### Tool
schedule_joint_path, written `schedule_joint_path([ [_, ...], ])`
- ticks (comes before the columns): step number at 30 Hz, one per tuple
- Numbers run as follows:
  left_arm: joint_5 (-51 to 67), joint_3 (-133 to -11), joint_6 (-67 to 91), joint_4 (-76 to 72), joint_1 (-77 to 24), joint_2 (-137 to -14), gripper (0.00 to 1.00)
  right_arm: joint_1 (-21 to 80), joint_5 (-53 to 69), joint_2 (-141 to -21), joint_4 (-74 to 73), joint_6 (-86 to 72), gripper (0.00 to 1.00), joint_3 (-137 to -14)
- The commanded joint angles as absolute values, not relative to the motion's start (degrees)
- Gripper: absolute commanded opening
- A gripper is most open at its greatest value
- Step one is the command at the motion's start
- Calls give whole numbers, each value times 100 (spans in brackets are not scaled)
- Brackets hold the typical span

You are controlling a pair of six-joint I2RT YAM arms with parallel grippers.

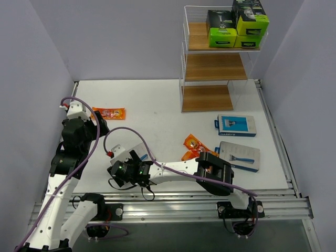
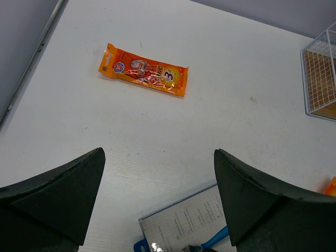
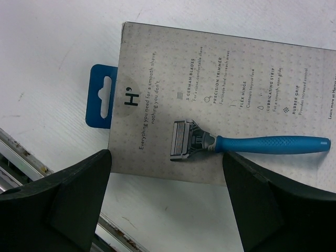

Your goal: Place and organize the shaving razors onto the shelf

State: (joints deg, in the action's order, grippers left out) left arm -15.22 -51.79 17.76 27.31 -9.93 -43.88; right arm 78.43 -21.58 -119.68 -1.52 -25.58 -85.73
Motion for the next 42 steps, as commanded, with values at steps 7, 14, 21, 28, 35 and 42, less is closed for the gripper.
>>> schedule_joint_path([
  [7,-1556,-5370,1758,2698,-958,-4307,95,7910,-2215,-12146,-184,-2540,84,-8841],
  [14,-1564,-5361,1731,2707,-958,-4307,94,7937,-2382,-12392,-431,-2540,85,-9000],
  [21,-1494,-5361,1732,2698,-958,-4298,94,7954,-2635,-12402,-623,-2584,86,-8974],
  [28,-1477,-5361,1731,2698,-958,-4280,82,7849,-2988,-12033,-870,-2689,83,-8412],
  [35,-1442,-5361,1749,2716,-958,-4263,73,7357,-3155,-11207,-818,-3085,83,-7182],
  [42,-1389,-5361,1767,2698,-975,-4298,68,6917,-3129,-10196,-624,-3085,84,-6390],
])
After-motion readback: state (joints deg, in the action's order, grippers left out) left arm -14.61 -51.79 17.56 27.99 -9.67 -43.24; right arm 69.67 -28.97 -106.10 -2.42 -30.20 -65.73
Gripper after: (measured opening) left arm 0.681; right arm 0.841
